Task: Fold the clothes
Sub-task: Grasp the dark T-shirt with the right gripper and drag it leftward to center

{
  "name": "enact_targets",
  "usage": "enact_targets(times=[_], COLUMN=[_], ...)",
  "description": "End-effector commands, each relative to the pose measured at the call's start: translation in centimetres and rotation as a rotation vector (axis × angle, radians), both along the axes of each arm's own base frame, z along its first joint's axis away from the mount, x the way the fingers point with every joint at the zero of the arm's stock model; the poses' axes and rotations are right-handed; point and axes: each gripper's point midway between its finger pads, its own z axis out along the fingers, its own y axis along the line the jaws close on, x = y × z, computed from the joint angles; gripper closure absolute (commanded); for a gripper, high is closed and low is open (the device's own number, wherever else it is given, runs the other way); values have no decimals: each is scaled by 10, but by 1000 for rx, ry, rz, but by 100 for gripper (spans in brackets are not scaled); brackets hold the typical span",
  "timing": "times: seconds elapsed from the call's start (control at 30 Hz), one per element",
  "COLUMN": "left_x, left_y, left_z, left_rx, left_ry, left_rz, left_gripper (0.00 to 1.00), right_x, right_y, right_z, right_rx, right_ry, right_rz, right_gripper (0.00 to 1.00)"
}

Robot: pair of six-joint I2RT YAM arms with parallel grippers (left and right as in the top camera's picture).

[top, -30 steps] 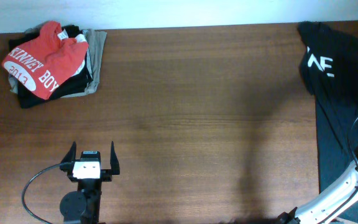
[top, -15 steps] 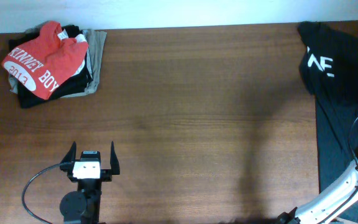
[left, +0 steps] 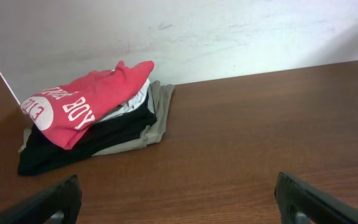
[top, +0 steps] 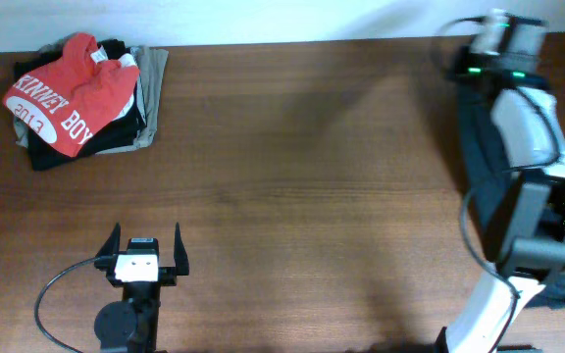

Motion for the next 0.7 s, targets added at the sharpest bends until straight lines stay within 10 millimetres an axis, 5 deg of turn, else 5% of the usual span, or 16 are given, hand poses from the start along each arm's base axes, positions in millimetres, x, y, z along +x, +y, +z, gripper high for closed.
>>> enact_targets(times=[0.0,0.07,0.13,0.17,0.27,0.37,0.4,0.43,0.53,0.57,0.63,0.67], left_x=[0,0,0,0,0,0,0,0,0,0,0,0], left_y=[-1,-1,-1,-1,-1,-1,-1,-1,-1,-1,-1,-1], left_z=[-2,-1,-2,-2,-2,-2,-2,-1,-2,-2,-2,-2], left_rx=[15,15,15,15,15,15,15,15,15,15,15,15], left_ry=[0,-1,0,0,0,0,0,-1,0,0,0,0], left_rz=[-8,-8,-8,-8,-8,-8,-8,-8,-8,-8,-8,-8], left_gripper=[1,1,1,1,1,1,1,1,1,1,1,1], right_x=[-1,-24,-42,-62,-117,-175,-188,-197,-186,-174,-152,-147], right_y=[135,240,289,333,418,477,486,492,470,451,397,366], right_z=[19,16,15,14,17,11,8,5,10,18,40,56], right_rx=[48,50,71,119,187,180,175,169,199,215,262,336], right_ry=[-27,-9,6,34,71,123,138,158,197,201,216,230], right_rz=[255,439,511,553,731,873,898,913,832,780,690,678], right_gripper=[96,96,96,96,95,90,82,52,36,31,2,1])
